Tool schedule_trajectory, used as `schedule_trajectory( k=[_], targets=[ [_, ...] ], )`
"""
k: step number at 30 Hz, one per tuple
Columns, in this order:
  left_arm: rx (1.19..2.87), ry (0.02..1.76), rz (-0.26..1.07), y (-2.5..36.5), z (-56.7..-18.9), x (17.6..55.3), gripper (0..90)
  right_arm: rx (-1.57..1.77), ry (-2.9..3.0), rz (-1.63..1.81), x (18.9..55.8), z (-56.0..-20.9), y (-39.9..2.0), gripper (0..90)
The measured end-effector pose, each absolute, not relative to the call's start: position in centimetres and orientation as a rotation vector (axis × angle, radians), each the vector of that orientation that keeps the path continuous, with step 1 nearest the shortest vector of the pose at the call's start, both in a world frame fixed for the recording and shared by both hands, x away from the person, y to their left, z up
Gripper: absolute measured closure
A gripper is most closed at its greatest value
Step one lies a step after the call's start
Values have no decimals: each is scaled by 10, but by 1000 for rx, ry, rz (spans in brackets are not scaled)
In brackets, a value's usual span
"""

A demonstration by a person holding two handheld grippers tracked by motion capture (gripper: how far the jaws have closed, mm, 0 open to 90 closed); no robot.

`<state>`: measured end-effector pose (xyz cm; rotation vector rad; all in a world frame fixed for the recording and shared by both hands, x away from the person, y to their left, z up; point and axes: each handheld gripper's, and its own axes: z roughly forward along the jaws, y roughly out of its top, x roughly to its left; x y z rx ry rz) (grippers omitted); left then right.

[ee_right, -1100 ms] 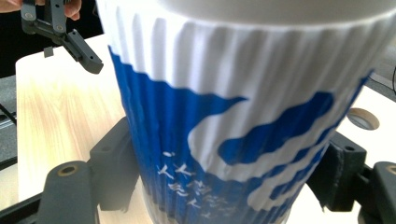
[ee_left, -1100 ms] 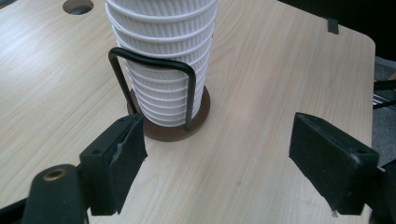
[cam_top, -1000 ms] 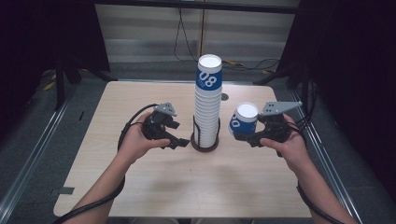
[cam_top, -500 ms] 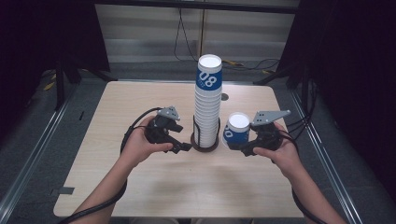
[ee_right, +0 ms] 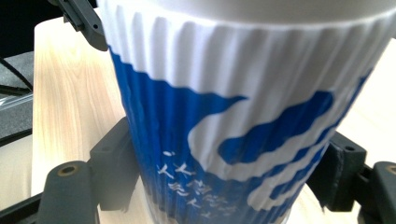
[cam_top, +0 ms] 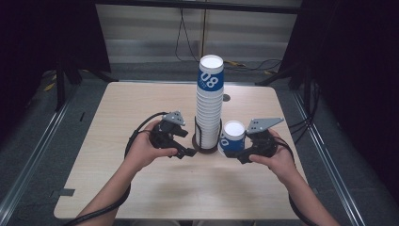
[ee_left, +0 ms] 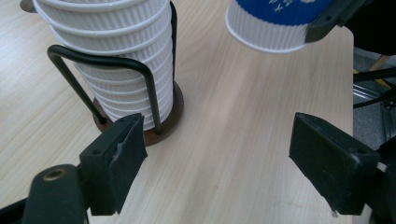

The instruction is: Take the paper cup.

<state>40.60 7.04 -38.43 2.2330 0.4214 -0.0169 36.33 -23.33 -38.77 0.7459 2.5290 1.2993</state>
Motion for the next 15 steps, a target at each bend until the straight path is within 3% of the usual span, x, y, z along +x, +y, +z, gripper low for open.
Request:
schedule_trajectory(
  k=[15],
  targets=[
    [2240,399,-37,65,-384,402,183,723,2561,1313,360,-400,-221,221]
  ],
)
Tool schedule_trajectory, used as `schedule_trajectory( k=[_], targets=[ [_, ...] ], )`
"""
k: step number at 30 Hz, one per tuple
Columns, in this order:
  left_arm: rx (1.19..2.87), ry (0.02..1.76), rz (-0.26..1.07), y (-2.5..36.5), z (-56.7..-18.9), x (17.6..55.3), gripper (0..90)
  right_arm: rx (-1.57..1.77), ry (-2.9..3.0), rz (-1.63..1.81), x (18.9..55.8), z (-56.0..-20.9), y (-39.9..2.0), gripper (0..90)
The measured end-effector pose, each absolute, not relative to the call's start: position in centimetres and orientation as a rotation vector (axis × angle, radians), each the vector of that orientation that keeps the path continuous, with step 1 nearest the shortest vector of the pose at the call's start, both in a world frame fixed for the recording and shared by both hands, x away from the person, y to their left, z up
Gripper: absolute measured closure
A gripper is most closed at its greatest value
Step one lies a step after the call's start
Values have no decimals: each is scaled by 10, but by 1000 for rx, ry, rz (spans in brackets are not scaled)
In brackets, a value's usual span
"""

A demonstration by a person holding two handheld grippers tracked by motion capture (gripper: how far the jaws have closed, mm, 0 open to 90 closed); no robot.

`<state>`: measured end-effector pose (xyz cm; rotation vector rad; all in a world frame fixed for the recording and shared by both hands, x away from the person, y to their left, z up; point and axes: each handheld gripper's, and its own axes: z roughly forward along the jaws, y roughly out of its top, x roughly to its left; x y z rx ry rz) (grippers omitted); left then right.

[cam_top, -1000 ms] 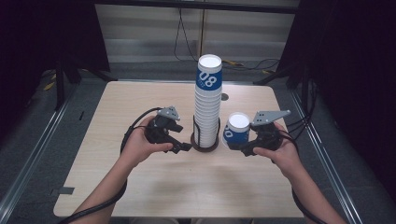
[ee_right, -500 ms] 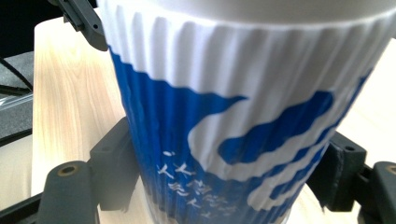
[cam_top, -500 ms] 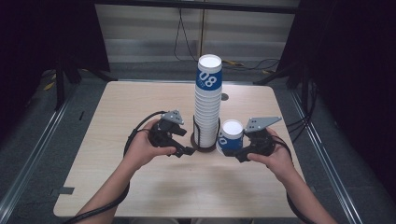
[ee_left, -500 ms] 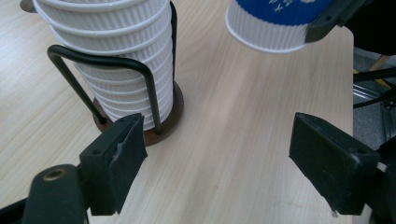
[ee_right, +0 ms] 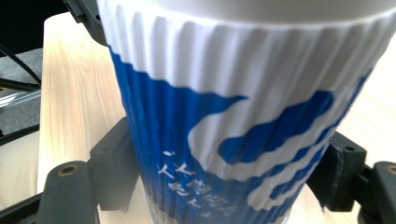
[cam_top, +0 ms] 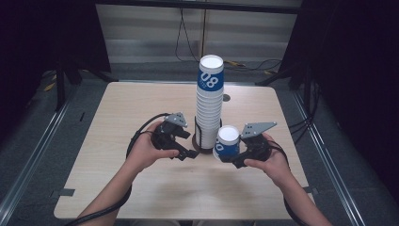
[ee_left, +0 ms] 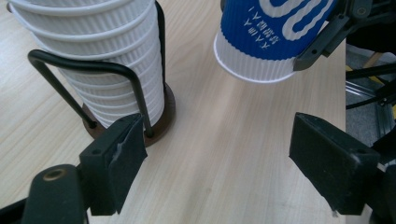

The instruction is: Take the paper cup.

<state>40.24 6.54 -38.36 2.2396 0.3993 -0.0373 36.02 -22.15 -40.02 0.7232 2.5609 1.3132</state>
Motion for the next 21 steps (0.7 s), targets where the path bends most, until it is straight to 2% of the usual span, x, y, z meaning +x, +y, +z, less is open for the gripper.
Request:
schedule_trajectory(
  k=[21],
  targets=[
    [2244,365,-52,59,-379,398,183,693,2606,1328,359,-412,-207,221]
  ],
)
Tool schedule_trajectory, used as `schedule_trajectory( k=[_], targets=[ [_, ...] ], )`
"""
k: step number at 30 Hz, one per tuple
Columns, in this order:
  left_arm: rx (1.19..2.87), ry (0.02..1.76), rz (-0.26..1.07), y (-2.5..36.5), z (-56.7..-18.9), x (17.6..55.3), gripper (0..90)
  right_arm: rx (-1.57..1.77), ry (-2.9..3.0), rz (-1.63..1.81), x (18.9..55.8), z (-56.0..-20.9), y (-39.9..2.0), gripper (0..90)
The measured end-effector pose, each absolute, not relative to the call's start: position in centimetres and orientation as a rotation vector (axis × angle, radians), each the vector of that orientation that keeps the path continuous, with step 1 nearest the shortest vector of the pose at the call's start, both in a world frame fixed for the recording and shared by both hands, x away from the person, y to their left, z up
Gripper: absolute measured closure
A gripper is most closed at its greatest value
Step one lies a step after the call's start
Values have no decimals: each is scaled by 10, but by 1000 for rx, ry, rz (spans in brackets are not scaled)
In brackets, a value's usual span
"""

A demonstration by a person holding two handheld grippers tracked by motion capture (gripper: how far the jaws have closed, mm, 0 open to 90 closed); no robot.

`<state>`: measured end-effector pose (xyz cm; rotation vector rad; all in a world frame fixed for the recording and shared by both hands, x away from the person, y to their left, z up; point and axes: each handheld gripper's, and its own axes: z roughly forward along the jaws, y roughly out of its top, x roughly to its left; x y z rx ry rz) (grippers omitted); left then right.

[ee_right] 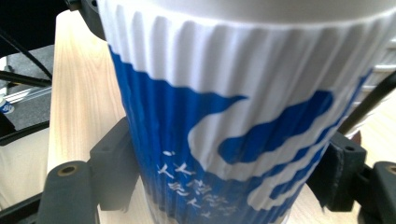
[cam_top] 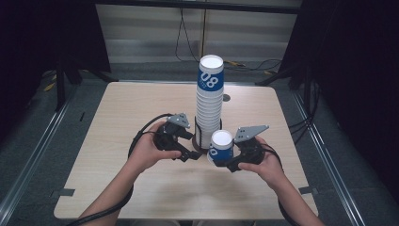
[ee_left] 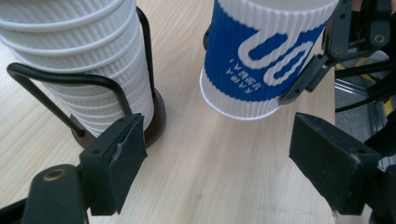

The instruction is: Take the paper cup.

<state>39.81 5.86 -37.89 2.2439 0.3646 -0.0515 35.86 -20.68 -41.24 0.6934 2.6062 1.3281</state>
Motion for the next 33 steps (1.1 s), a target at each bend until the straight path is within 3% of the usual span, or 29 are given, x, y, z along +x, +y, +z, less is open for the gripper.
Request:
schedule_trajectory(
  k=[33],
  targets=[
    [2312,265,-80,39,-374,398,176,652,2664,1331,358,-427,-187,221]
  ],
)
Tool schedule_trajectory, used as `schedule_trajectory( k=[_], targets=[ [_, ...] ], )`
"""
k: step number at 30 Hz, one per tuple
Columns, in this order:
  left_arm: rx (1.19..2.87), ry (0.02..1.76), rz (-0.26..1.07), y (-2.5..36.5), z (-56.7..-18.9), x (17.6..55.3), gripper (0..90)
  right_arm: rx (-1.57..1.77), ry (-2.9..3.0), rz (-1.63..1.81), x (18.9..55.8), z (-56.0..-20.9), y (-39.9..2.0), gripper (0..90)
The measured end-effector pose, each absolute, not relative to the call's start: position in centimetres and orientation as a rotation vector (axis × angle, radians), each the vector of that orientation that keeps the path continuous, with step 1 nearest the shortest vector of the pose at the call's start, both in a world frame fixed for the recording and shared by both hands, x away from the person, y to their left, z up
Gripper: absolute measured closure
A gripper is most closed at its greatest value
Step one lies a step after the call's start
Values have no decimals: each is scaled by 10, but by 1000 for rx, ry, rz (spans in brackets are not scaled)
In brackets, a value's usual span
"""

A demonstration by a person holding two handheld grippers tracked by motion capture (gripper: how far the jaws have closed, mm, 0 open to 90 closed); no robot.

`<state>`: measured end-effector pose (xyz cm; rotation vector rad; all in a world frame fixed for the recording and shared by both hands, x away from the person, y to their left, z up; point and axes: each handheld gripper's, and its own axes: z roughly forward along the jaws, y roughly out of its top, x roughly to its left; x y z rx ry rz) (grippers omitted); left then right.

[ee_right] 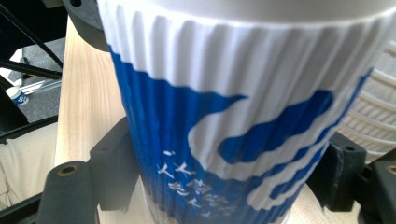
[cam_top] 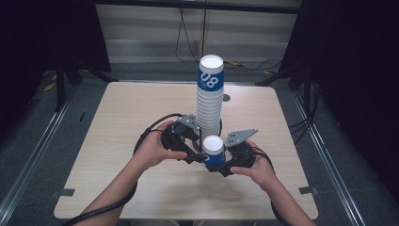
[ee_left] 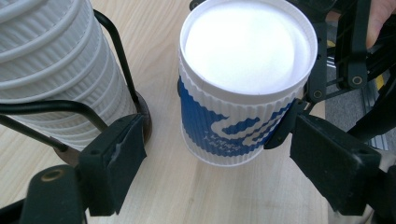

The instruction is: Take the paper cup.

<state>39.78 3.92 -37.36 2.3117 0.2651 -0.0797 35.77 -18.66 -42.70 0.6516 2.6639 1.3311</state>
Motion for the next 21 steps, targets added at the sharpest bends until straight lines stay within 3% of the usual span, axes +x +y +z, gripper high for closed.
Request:
schedule_trajectory(
  k=[21],
  targets=[
    [2285,287,-105,52,-387,395,174,596,2825,1093,367,-419,-179,225]
  ],
)
